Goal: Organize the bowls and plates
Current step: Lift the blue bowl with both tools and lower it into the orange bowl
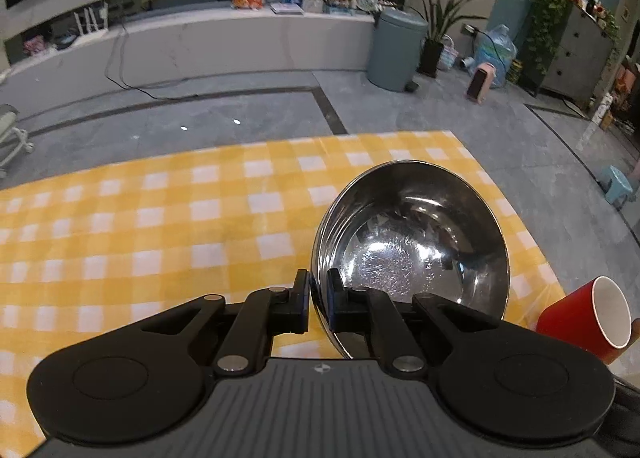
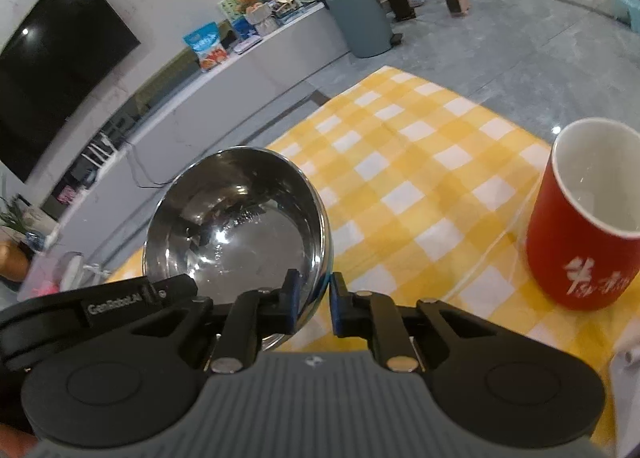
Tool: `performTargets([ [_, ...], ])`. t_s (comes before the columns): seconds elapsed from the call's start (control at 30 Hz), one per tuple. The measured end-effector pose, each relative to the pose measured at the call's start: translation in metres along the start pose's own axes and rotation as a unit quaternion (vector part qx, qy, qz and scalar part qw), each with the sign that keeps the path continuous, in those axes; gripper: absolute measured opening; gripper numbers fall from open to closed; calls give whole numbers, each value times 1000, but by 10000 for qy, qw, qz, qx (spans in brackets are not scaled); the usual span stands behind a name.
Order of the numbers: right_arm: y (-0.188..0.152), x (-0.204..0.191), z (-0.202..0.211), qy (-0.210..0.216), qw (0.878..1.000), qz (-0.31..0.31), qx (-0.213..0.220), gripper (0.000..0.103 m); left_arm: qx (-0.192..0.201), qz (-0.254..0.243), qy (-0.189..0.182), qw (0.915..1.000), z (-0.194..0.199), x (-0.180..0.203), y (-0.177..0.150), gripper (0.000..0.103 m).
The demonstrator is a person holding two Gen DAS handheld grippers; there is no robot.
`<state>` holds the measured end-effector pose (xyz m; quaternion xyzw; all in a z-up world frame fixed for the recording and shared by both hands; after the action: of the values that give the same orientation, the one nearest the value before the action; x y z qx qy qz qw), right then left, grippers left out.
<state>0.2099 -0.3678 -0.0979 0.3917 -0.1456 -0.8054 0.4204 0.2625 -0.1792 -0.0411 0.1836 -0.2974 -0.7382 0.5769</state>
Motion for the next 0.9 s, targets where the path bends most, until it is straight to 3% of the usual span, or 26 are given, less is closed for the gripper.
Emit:
performTargets([
  [0.23, -11, -27, 35, 619, 9977, 263, -25, 13, 42, 135, 322, 9994, 53, -17, -16, 9],
  [0.53, -50, -49, 82, 1424, 9867, 540, -570, 13, 21, 612, 464, 9970, 111, -43, -57, 9],
  [0.9, -86, -56, 122, 1821, 9763, 749, -895, 13, -294, 1764, 41, 9839, 140, -75, -118, 12],
])
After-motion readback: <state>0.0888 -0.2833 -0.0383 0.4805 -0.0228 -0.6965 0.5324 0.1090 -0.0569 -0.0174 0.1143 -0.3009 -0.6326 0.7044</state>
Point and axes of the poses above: each gripper's, at about its wrist camera, not at the fingertips, and z roughly against the way its jaws point, x to its right, y to its top, the point moved 4 cm from there along -z, roughly the way its jaws point, and after that the axes turned 2 degrees about y, right-handed, at the moved point
